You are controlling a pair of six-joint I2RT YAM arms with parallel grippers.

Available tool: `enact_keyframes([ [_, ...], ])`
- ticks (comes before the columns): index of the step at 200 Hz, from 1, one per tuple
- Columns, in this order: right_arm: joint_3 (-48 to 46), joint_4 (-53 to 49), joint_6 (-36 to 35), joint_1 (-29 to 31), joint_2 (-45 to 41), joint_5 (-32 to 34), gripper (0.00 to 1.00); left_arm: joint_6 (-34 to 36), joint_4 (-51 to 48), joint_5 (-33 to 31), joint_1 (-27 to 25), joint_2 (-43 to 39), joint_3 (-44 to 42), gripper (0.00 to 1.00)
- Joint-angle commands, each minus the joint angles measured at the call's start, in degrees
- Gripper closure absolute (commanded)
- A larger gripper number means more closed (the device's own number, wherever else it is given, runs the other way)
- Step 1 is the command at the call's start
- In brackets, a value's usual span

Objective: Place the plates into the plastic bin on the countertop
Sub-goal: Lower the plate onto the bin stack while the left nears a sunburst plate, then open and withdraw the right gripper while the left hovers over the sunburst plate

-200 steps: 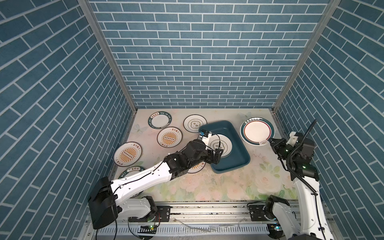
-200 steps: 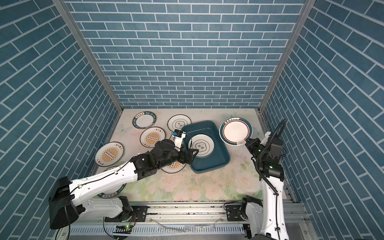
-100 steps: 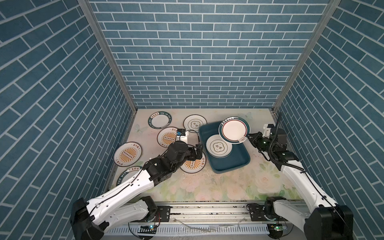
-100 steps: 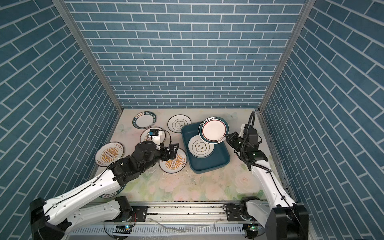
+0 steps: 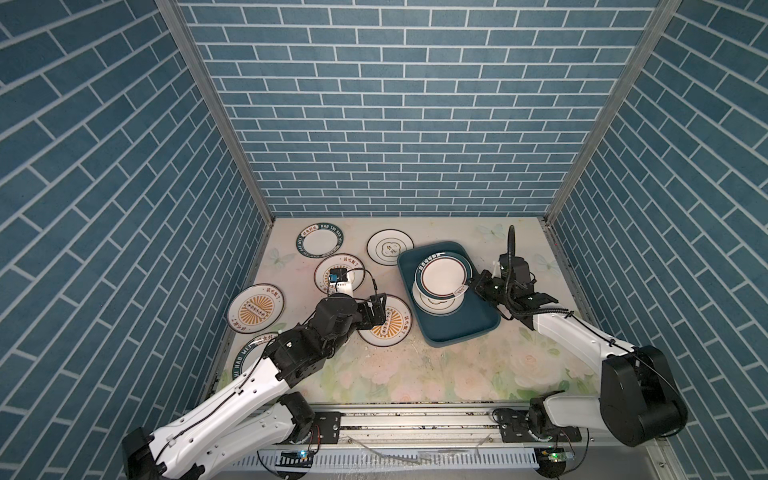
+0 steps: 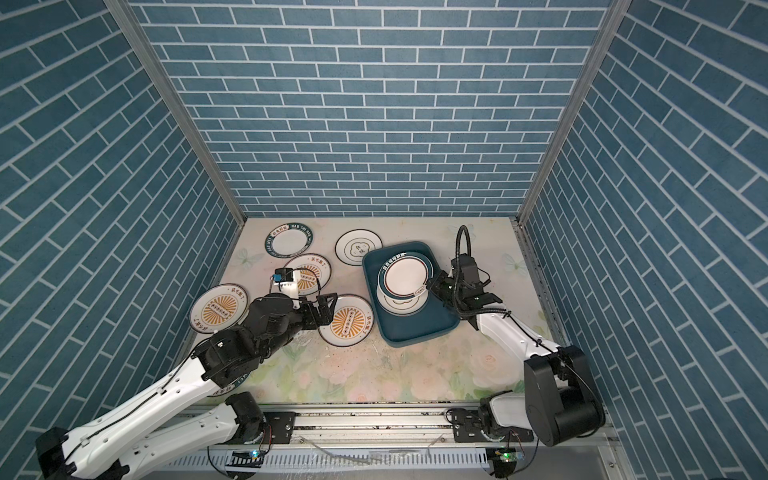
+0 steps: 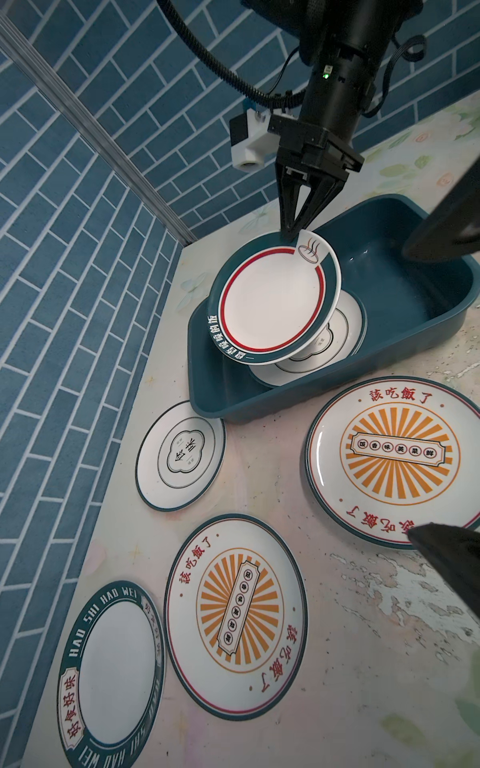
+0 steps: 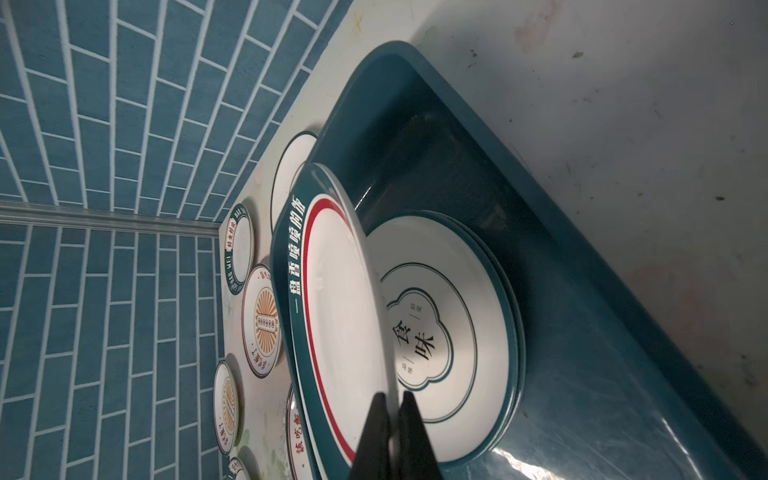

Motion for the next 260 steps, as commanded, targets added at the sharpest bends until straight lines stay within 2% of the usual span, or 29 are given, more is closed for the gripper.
enact_keyframes([
  [1, 1.4, 4.4, 2.0, 0.9, 1.6, 1.3, 1.0, -0.8, -1.6, -1.6, 0.3, -1.2, -0.8, 0.0],
  [98, 1.2, 6.6, 3.0, 2.2, 9.5, -1.3, 1.0, -0.7, -1.5, -0.9, 0.4, 0.1, -0.4, 0.0],
  [174, -0.2, 3.8, 2.6, 2.3, 9.6, -0.2, 1.0, -1.0, -1.7, -0.4, 0.7, 0.8, -0.4, 0.0],
  [208, -0.5, 2.0, 2.5, 2.3, 9.1, 1.1, 0.85, -1.2, -1.5, -0.1, 0.7, 1.2, -0.5, 0.0],
  [260, -0.8, -0.6, 1.7, 2.3, 7.9, 2.3, 0.72, -1.1, -1.2, 0.5, 0.8, 2.3, 0.0, 0.01],
])
